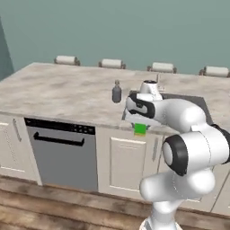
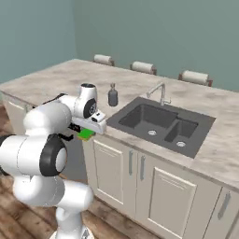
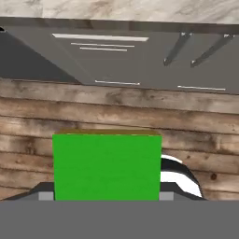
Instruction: Restock the sink supplies by placing the sponge and soap dispenser on the counter and next to the sink. Make sure the soap dispenser is upright.
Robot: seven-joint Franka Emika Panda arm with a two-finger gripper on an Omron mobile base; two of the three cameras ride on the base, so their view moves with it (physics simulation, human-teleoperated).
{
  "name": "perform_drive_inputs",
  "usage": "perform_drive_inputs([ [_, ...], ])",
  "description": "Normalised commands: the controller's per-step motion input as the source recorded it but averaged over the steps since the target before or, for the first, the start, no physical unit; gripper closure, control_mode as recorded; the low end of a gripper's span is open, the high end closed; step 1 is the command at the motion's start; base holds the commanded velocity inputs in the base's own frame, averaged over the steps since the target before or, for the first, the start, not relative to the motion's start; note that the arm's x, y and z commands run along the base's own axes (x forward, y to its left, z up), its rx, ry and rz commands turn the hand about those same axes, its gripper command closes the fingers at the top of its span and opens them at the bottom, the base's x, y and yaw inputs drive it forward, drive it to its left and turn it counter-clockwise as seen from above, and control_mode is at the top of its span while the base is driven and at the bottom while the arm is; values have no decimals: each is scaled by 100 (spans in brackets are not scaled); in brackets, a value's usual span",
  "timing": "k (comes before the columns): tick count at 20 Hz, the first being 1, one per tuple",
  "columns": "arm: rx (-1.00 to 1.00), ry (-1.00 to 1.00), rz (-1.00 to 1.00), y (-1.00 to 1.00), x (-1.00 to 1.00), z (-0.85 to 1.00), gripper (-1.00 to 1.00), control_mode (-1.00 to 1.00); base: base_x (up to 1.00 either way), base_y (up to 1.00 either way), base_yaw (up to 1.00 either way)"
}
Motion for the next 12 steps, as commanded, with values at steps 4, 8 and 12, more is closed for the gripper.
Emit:
perform_drive_inputs([
  [4, 0, 0, 0, 0, 0, 0, 100, 100, 19, 0, -69],
  [8, 0, 0, 0, 0, 0, 0, 100, 100, 27, 17, -55],
  [12, 0, 0, 0, 0, 0, 0, 100, 100, 18, 96, -36],
])
